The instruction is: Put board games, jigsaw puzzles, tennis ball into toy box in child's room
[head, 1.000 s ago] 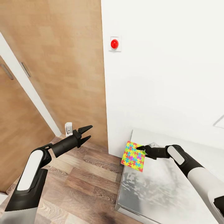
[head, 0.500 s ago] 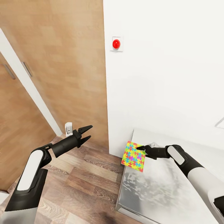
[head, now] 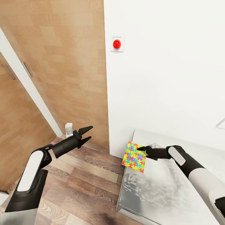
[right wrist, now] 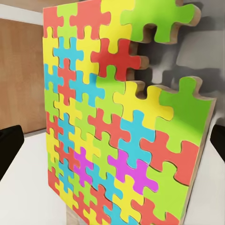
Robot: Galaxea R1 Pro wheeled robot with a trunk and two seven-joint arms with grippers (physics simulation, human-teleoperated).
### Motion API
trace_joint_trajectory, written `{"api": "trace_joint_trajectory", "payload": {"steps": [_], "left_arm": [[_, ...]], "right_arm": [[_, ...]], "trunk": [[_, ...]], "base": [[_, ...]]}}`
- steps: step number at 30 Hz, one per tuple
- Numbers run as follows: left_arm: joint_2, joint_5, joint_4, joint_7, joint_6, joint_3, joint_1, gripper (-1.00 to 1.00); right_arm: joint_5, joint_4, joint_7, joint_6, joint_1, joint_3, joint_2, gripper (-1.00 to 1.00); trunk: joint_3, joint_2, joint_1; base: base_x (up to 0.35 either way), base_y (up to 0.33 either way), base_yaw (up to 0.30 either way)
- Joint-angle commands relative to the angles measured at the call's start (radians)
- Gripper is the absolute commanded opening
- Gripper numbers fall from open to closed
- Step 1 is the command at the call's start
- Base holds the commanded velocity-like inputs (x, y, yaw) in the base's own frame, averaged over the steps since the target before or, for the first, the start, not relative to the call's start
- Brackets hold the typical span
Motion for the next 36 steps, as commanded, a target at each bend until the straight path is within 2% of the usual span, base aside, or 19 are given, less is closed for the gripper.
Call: {"api": "trace_joint_trajectory", "payload": {"steps": [1, 36], "left_arm": [[0.0, 0.011, -0.001, 0.011, 0.004, 0.001, -0.001, 1.0], [0.0, 0.011, -0.001, 0.012, 0.004, 0.0, -0.001, 1.0]], "right_arm": [[0.005, 0.0, 0.008, 0.0, -0.001, 0.004, -0.001, 1.0], [0.004, 0.002, 0.01, 0.003, -0.001, 0.004, -0.002, 1.0]], "trunk": [[-0.002, -0.002, 0.001], [-0.002, -0.002, 0.001]], "base": [[0.0, 0.0, 0.002], [0.0, 0.0, 0.019]]}}
